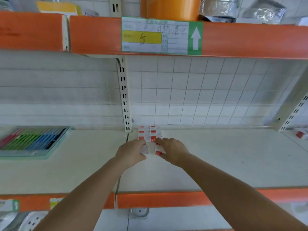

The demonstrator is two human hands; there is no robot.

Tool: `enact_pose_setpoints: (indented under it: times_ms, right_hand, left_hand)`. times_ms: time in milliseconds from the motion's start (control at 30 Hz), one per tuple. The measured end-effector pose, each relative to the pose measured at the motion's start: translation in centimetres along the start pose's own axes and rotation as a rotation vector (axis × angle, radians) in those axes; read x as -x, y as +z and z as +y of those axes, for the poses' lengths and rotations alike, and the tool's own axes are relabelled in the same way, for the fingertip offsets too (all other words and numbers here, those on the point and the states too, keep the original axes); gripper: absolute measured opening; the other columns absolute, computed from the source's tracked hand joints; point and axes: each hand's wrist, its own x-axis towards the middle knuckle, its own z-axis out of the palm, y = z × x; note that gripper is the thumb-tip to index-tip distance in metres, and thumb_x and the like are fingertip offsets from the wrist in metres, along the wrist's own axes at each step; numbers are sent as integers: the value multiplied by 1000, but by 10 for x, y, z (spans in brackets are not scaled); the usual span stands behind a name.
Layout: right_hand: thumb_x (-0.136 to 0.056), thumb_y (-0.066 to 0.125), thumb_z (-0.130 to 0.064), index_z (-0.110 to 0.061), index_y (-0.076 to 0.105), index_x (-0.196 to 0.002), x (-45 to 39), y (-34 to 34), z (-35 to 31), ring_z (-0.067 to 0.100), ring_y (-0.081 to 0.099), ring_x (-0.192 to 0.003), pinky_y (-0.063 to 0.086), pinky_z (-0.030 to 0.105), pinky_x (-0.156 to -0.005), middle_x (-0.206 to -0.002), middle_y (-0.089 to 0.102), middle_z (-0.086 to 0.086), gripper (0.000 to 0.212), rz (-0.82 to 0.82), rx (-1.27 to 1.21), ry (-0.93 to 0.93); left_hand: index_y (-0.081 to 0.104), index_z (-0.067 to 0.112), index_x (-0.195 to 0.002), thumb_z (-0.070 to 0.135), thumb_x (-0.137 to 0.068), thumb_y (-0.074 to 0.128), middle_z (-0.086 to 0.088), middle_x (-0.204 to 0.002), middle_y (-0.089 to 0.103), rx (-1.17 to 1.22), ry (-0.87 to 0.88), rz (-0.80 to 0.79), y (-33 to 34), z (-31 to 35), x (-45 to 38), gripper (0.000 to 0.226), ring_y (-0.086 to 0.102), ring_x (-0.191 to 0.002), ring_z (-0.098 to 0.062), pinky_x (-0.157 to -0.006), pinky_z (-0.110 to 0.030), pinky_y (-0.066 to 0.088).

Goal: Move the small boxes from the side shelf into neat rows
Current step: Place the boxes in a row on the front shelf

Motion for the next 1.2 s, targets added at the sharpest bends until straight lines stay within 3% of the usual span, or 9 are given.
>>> enact_pose_setpoints:
  times_ms: [100,300,633,1200]
  right_hand:
    - [-97,49,-38,-28,32,-145,-10,8,3,28,59,-107,47,34,-79,-127,56,2,51,5,60,-13]
    - [-97,52,-28,-27,37,-143,-25,23,6,25,52,-116,47,37,-86,-137,48,0,49,35,-1,-13]
    - [-94,58,-27,-15,46,-128,-35,30,8,23,58,-107,52,34,-82,-129,49,2,38,111,-124,17]
    - [-95,53,-21,-13,38,-132,-42,26,8,26,59,-104,55,37,-83,-129,46,4,41,55,-180,152]
  left_hand:
    - [56,19,-118,29,-85,62,4,-113,57,-20,6,28,4,-3,-10,34,57,-98,-17,-72,-27,43]
    - [50,22,-128,29,-88,58,2,-121,44,-61,-7,54,9,-5,-25,41,57,-103,-19,-71,-27,42]
    - [40,15,-131,22,-91,59,-1,-129,39,1,13,100,14,-9,-35,45,53,-108,-19,-82,-29,47]
    - [40,10,-122,23,-92,56,-4,-123,42,26,-3,120,17,-11,-46,37,54,-102,-20,-80,-29,49]
